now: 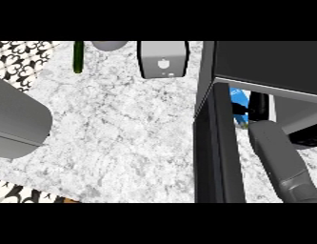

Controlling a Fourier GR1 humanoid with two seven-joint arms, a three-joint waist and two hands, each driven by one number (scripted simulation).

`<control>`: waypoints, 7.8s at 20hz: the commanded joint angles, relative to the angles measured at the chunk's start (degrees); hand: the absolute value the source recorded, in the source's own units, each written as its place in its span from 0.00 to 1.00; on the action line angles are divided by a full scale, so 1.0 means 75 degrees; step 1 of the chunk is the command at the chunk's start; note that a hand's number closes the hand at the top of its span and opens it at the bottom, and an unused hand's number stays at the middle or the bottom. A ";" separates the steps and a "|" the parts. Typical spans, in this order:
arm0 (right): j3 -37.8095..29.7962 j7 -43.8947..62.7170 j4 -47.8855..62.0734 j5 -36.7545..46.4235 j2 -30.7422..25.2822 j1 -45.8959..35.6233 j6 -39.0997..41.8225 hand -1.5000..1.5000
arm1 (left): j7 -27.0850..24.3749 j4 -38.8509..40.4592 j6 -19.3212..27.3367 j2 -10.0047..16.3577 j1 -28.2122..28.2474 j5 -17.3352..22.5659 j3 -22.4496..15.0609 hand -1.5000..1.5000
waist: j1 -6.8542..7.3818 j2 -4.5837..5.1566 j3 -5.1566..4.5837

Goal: Pick up the milk, place it into the microwave and close the microwave

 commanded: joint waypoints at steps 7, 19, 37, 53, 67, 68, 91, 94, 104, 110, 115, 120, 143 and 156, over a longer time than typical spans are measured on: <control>-0.0228 0.1362 0.1292 0.0057 -0.0315 -0.2740 0.0909 0.00 | 0.0392 0.0159 0.0132 -0.0047 -0.0080 0.0162 -0.0159 0.00 | -0.0472 -0.0006 0.0070; -0.0505 0.0510 0.2253 -0.0039 -0.0925 -0.2567 0.2608 0.00 | 0.0358 0.0423 -0.0013 -0.0410 -0.0462 -0.0627 -0.1080 0.00 | -0.1039 -0.0127 0.0065; -0.0920 -0.1075 0.1962 -0.0989 -0.0067 -0.0309 0.6645 0.00 | 0.0687 0.1971 -0.0162 -0.0783 -0.1959 -0.2871 -0.2922 0.00 | -0.1661 -0.0402 0.0036; -0.0135 -0.1077 -0.1778 -0.1148 -0.0699 0.4468 0.7093 0.00 | 0.0699 0.4315 0.0730 -0.1389 -0.4010 -0.4206 -0.3313 1.00 | -0.2028 -0.0469 0.0002; -0.0678 -0.0665 -0.5285 -0.3161 -0.1969 0.7707 0.8846 0.00 | 0.0433 0.7078 0.3394 -0.1532 -0.6667 -0.4681 -0.5709 1.00 | -0.1867 -0.0370 0.0022; -0.0765 -0.0744 -0.5694 -0.3338 -0.2107 0.8139 0.8990 0.00 | 0.0355 0.6916 0.3515 -0.1532 -0.6320 -0.4606 -0.5925 1.00 | -0.1849 -0.0386 0.0021; 0.0031 0.1513 -0.9386 -0.5670 -0.2987 0.8296 0.9430 0.00 | 0.1287 0.8488 0.7697 -0.1522 -0.9969 -0.1167 -0.9204 1.00 | -0.2656 -0.0277 0.0001; 0.0204 0.1813 -0.9641 -0.5858 -0.3051 0.8175 0.9427 0.00 | 0.1296 0.8646 0.8204 -0.1524 -1.0337 -0.1062 -0.9312 1.00 | -0.2770 -0.0248 0.0003; 0.0144 0.2554 -1.0390 -0.6530 -0.3434 0.8030 0.9216 0.00 | 0.1104 0.9216 0.9455 -0.1529 -1.1722 0.0018 -0.8632 1.00 | -0.3139 -0.0136 0.0000; 0.0167 0.2757 -1.0661 -0.6853 -0.3506 0.8142 0.9169 0.00 | 0.0878 0.9997 0.9711 -0.1531 -1.2540 0.0596 -0.8162 1.00 | -0.3351 -0.0044 0.0005; 0.0110 0.2923 -1.0666 -0.7056 -0.3680 0.8034 0.9154 0.00 | 0.0811 1.0433 0.9716 -0.1532 -1.3123 0.1215 -0.7815 1.00 | -0.3478 0.0057 0.0013; 0.0027 0.3056 -1.0731 -0.7247 -0.3796 0.8032 0.9085 0.00 | 0.0503 1.0930 0.9549 -0.1532 -1.3443 0.1827 -0.7431 1.00 | -0.3503 0.0104 0.0009; -0.0252 0.3212 -1.0829 -0.8065 -0.4267 0.7608 0.9362 0.00 | -0.0852 1.1756 0.9512 -0.1532 -1.3646 0.3541 -0.6864 1.00 | -0.3689 0.0288 0.0027; -0.0182 0.3357 -1.1132 -0.8431 -0.4579 0.7684 0.9741 0.00 | -0.1513 1.1967 0.9641 -0.1532 -1.3701 0.4026 -0.6909 1.00 | -0.3835 0.0309 0.0019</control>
